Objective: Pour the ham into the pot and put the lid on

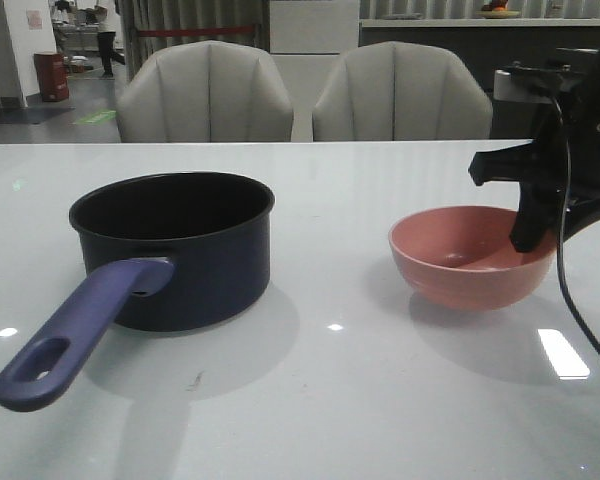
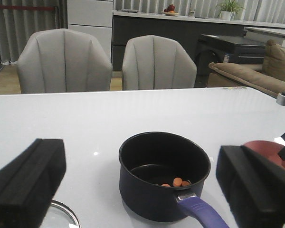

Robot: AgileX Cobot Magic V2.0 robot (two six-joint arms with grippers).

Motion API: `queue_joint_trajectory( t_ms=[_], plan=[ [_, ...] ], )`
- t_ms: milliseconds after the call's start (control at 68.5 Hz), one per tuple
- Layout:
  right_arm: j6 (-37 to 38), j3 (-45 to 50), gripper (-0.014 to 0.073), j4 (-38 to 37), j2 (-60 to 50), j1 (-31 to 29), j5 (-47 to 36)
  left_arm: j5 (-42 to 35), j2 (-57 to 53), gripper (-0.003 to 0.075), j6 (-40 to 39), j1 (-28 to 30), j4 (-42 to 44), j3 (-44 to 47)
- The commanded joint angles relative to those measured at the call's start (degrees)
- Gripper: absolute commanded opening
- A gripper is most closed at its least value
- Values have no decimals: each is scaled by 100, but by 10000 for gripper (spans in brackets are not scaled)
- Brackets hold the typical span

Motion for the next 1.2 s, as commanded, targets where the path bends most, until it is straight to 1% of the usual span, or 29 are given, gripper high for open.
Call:
queue_joint_trajectory(
  t_ms=[0,131,190,248,409,511,789,935,1183],
  plan=[
    [0,-158,230,59,-168,-41,-156,-451,66,679,-19,-47,-21,-153],
    [0,-168,373,53,-49,-41,-94,-451,66,679,-19,-47,-21,-153],
    [0,-168,416,-15,-35,-41,-94,-451,66,679,-19,-47,-21,-153],
    [0,-168,437,-67,-70,-41,-94,-451,66,679,-19,-47,-21,-153],
    [-343,-168,439,-99,-533,-41,-100,-451,66,679,-19,-47,-21,-153],
    [-674,-168,439,-99,-1138,-35,-193,-451,66,679,-19,-47,-21,-153],
    [-682,-29,439,-99,-2834,185,-534,-451,66,679,-19,-47,-21,-153],
    [-682,604,439,-99,-3554,468,-1300,-451,66,679,-19,-47,-21,-153],
    [-682,2161,434,-99,-4698,914,-2863,-451,66,679,-19,-47,-21,-153]
  ],
)
